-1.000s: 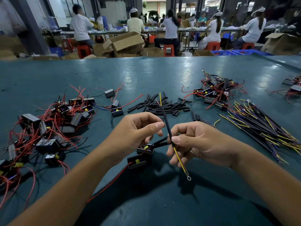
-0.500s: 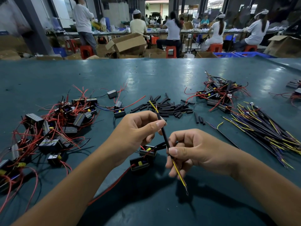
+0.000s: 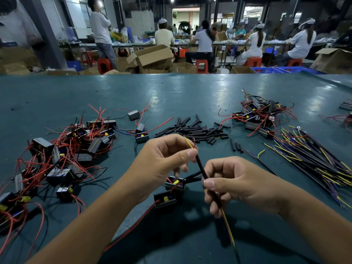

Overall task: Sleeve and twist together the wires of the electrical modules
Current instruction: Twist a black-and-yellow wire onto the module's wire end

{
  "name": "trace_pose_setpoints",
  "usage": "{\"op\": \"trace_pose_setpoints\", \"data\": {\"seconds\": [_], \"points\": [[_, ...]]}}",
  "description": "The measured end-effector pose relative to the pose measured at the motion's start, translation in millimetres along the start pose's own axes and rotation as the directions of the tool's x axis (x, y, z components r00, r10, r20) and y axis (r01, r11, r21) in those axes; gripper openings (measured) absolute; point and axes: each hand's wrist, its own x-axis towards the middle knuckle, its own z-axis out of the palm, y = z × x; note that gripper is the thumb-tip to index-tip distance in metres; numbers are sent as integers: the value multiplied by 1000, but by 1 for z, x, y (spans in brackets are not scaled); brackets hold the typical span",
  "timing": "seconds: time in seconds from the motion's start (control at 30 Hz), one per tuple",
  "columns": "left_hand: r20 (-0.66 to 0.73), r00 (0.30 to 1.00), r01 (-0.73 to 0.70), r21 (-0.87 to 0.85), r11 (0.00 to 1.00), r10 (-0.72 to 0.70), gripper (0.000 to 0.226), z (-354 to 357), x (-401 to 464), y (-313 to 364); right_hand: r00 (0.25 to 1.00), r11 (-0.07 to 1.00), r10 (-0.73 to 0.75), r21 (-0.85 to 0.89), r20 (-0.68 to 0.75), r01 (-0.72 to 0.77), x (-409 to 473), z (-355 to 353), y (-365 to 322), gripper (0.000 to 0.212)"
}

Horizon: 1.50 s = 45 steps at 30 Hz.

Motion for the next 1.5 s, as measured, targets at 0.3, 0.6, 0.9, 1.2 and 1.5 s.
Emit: {"op": "trace_pose_setpoints", "data": {"seconds": [0.3, 0.6, 0.9, 1.2, 1.5], "points": [[-128, 991, -44, 15, 999, 46, 7, -6, 3, 1, 1000, 1000, -10, 7, 3, 10, 0, -5, 4, 19], [-192, 981, -38, 18, 999, 41, 18, -10, 4, 3, 1000, 1000, -12, -18, -14, 12, -2, -15, 1, 20], [-233, 973, 12, 33, 999, -4, 24, -12, 8, -5, 657, 720, -211, -570, -724, -397, -14, -91, -5, 12], [-205, 975, 104, 87, 991, -84, 24, -17, 10, -13, 482, 106, -126, -494, -867, -863, -48, -157, 1, 25], [-201, 975, 124, 118, 985, -99, 24, -16, 9, -11, 446, -53, -141, -443, -884, -895, -39, -146, 8, 5]]}}
